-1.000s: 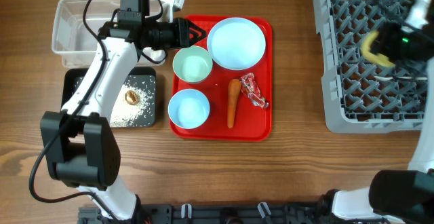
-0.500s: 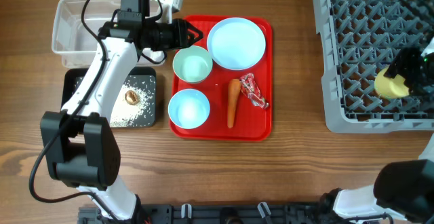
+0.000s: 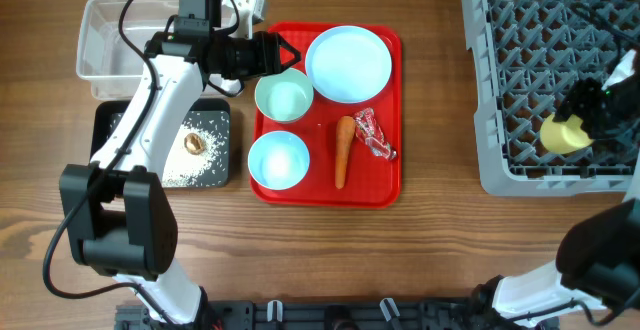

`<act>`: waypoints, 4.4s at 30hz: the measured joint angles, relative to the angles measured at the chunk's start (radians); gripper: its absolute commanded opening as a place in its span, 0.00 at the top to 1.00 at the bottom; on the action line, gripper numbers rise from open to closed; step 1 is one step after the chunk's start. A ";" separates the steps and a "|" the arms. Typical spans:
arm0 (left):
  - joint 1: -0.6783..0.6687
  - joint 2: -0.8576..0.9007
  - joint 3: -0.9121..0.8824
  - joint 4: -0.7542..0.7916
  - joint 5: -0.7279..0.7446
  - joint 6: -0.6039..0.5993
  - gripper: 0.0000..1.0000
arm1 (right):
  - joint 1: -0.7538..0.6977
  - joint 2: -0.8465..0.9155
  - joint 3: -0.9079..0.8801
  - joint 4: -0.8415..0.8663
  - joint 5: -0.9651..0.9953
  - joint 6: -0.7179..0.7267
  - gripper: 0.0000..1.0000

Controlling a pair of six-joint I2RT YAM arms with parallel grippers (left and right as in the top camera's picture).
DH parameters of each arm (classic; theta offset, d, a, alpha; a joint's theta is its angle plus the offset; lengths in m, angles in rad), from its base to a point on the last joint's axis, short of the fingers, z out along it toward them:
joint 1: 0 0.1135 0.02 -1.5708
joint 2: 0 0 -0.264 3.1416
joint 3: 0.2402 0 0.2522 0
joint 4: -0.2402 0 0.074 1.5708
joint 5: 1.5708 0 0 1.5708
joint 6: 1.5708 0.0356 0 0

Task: Sort waste into correct bins and load items into the dishwasher rack
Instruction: 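Carry the yellow cup with the right gripper over the dishwasher rack, then lower the yellow cup into the rack and open the right gripper, then reach the left gripper to the carrot on the red tray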

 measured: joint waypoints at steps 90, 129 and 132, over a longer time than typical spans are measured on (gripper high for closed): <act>0.000 0.000 0.000 -0.067 -0.029 0.000 0.36 | 0.036 -0.018 -0.142 0.079 0.021 -0.010 0.38; -0.165 0.000 0.000 -0.152 -0.282 0.076 0.25 | 0.623 0.142 0.138 0.319 -0.275 -0.065 0.23; -0.283 0.000 0.000 -0.144 -0.396 0.087 0.20 | 0.565 0.142 0.138 0.314 -0.275 -0.054 0.23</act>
